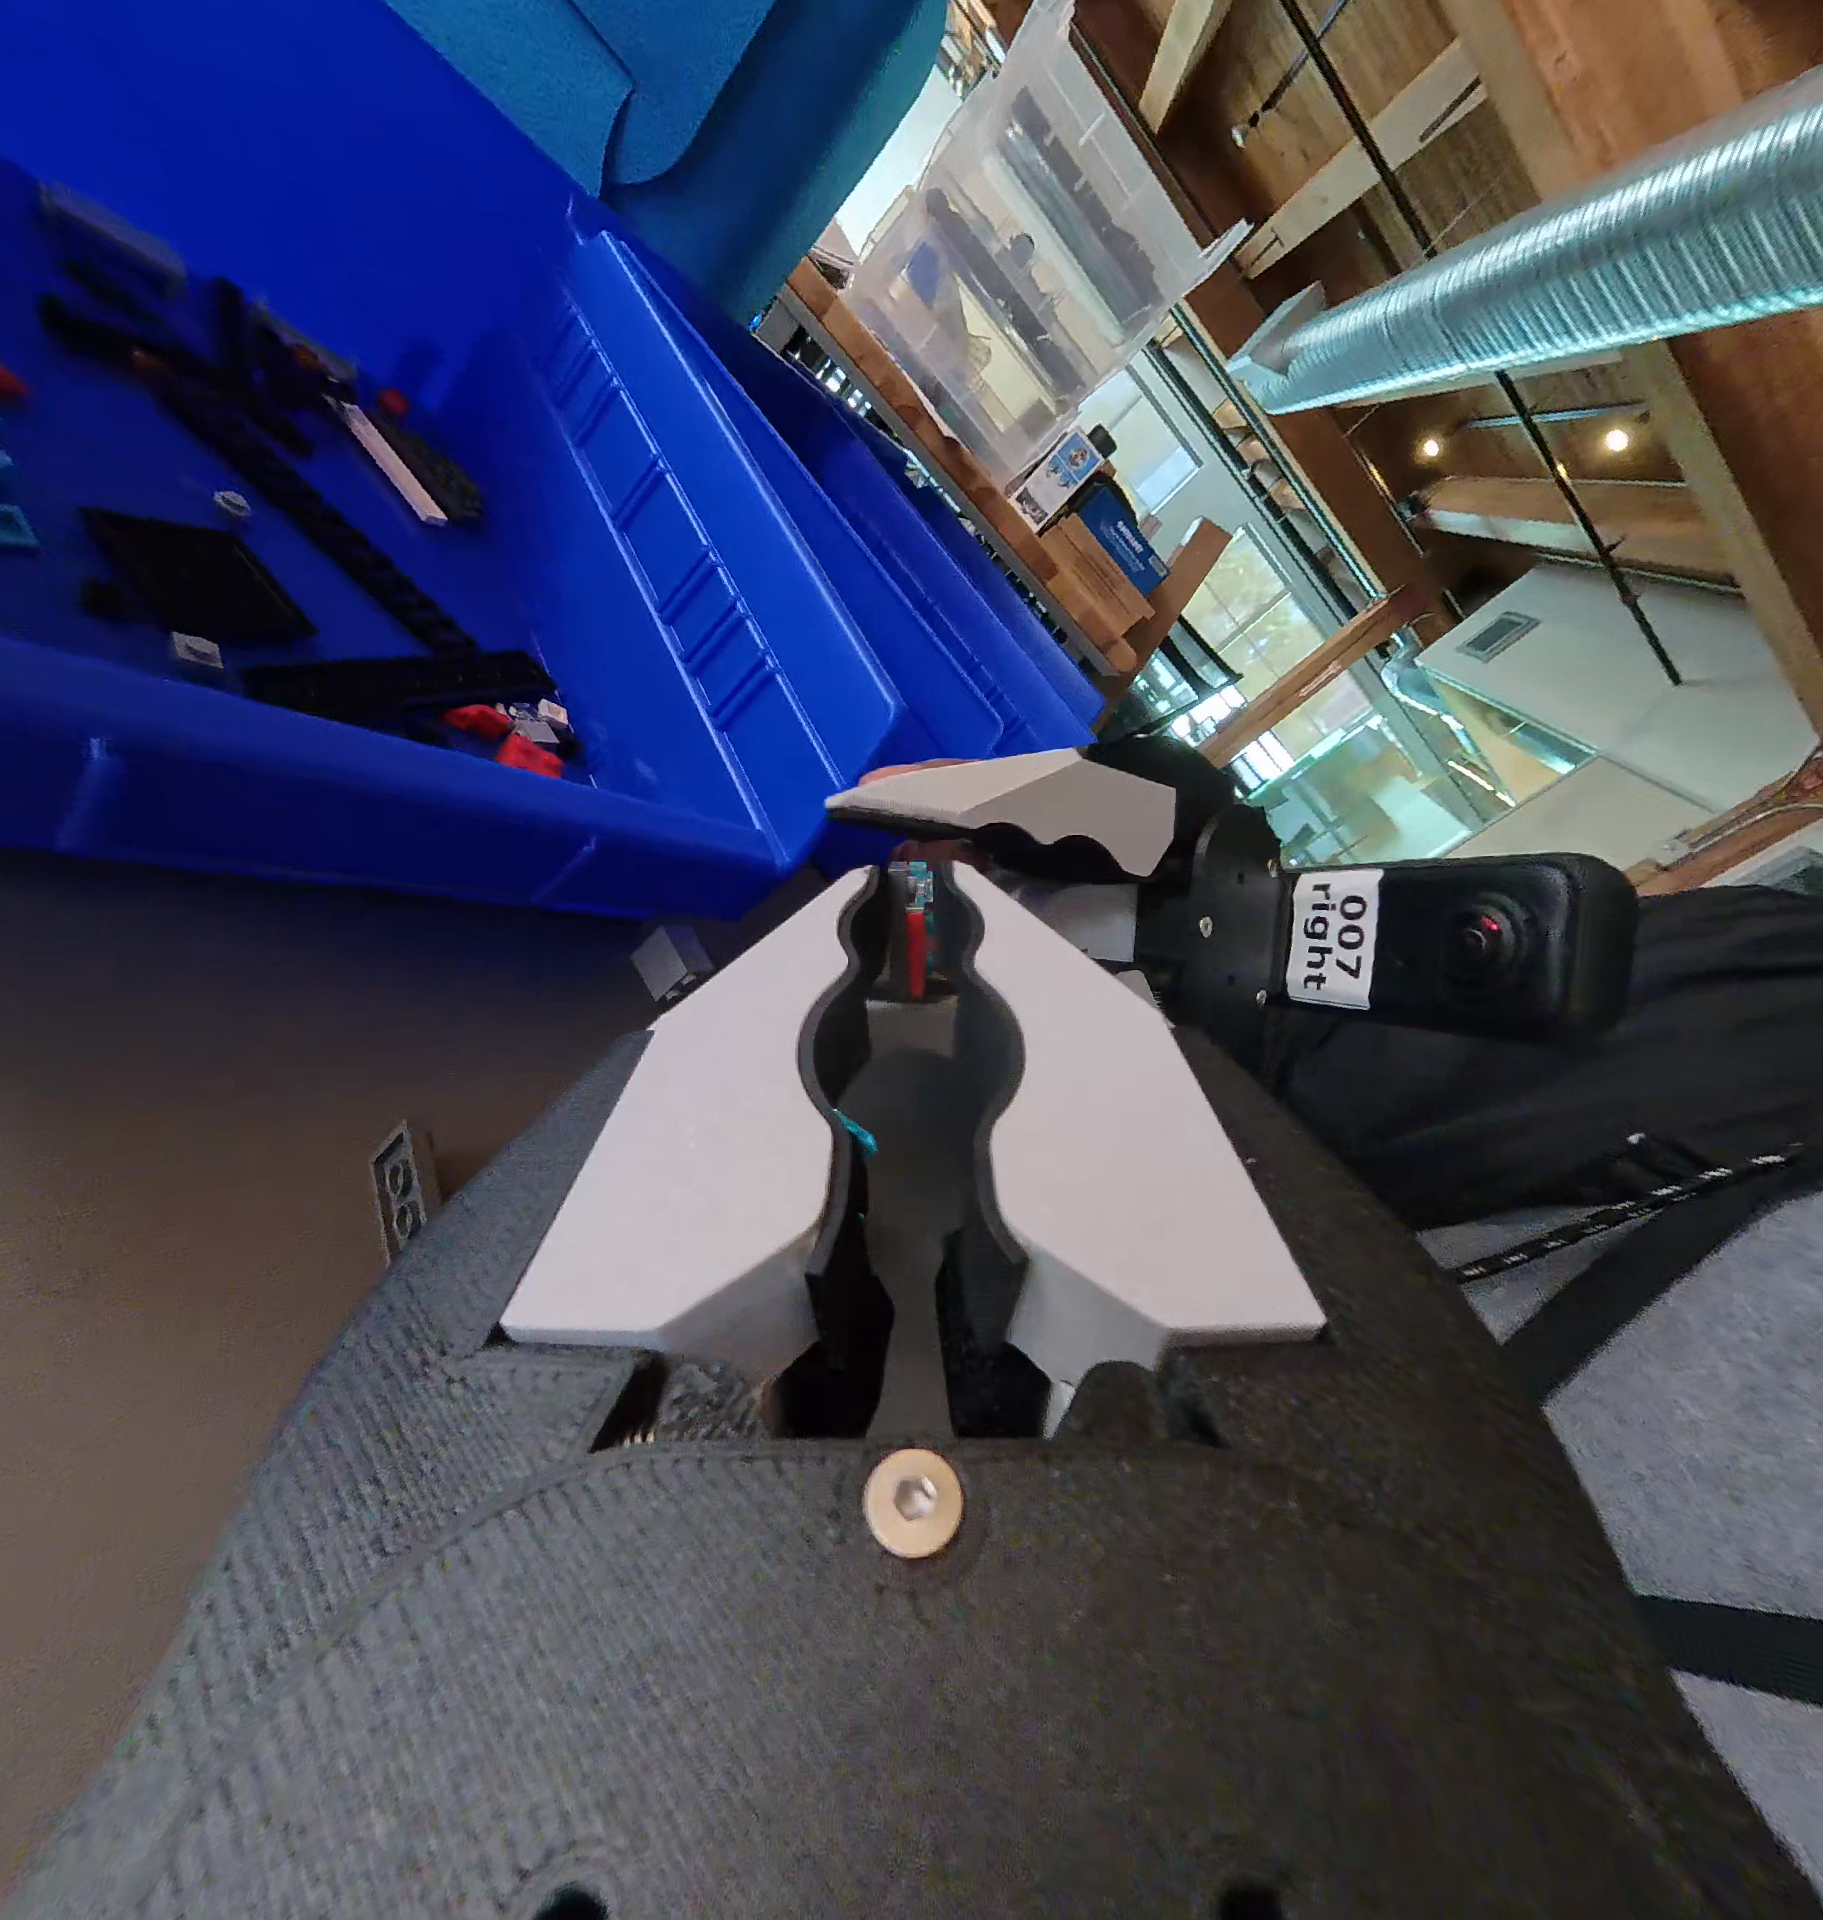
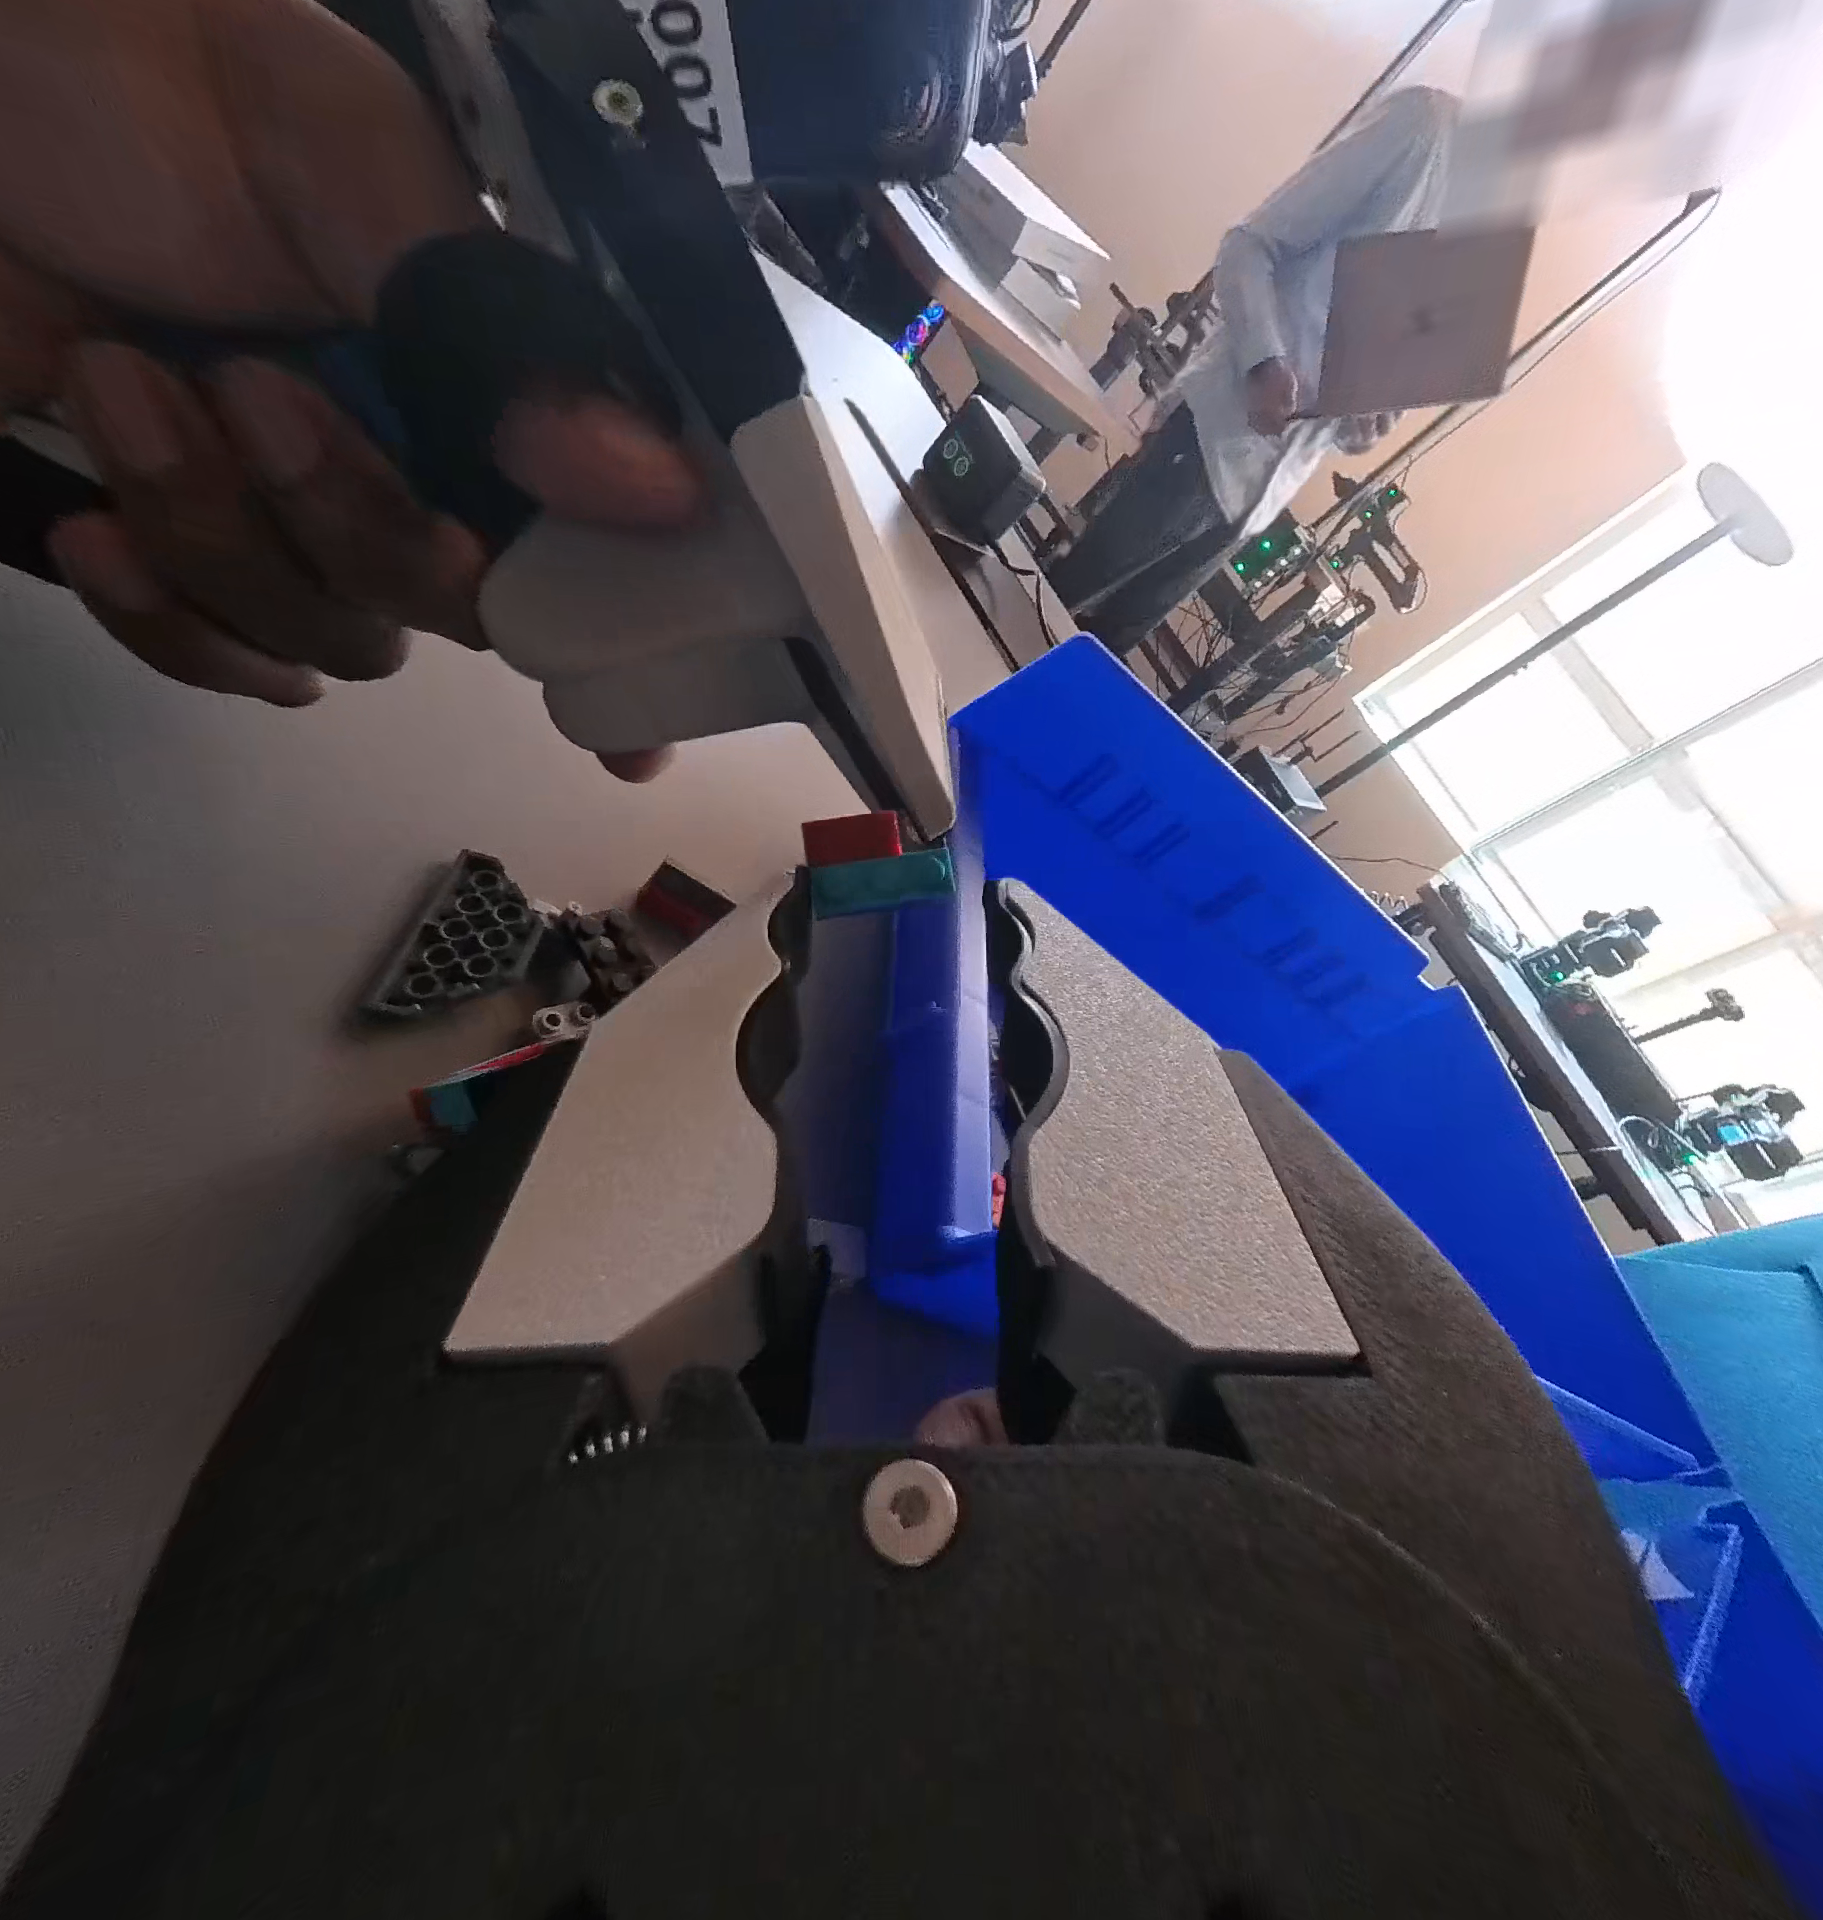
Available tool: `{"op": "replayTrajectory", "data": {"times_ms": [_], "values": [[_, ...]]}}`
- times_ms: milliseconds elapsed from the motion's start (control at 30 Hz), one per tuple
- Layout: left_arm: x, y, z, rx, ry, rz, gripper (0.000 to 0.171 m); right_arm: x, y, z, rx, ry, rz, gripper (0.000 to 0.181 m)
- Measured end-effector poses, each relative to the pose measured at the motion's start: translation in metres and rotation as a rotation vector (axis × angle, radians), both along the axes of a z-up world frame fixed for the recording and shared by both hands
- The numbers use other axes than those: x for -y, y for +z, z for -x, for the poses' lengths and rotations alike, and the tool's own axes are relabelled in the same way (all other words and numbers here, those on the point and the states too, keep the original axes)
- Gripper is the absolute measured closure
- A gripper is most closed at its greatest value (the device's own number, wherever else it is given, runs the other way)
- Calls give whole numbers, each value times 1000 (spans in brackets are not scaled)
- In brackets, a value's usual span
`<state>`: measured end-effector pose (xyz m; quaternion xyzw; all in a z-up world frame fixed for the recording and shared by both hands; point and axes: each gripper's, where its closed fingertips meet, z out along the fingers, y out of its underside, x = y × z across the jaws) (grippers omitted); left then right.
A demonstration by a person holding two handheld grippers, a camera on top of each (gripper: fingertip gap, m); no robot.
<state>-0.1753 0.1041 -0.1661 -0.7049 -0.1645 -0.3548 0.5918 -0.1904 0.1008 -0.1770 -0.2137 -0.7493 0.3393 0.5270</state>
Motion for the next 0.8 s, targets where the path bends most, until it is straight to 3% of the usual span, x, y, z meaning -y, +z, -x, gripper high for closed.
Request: {"op": "replayTrajectory", "data": {"times_ms": [500, 800], "values": [[-1, 0, -8, -42, -32, 4, 162, 5, -5, 0, -5, -1, -67, 152], [4, -1, -13, 58, -124, 35, 162, 11, -5, -2, -20, 25, -92, 152]]}}
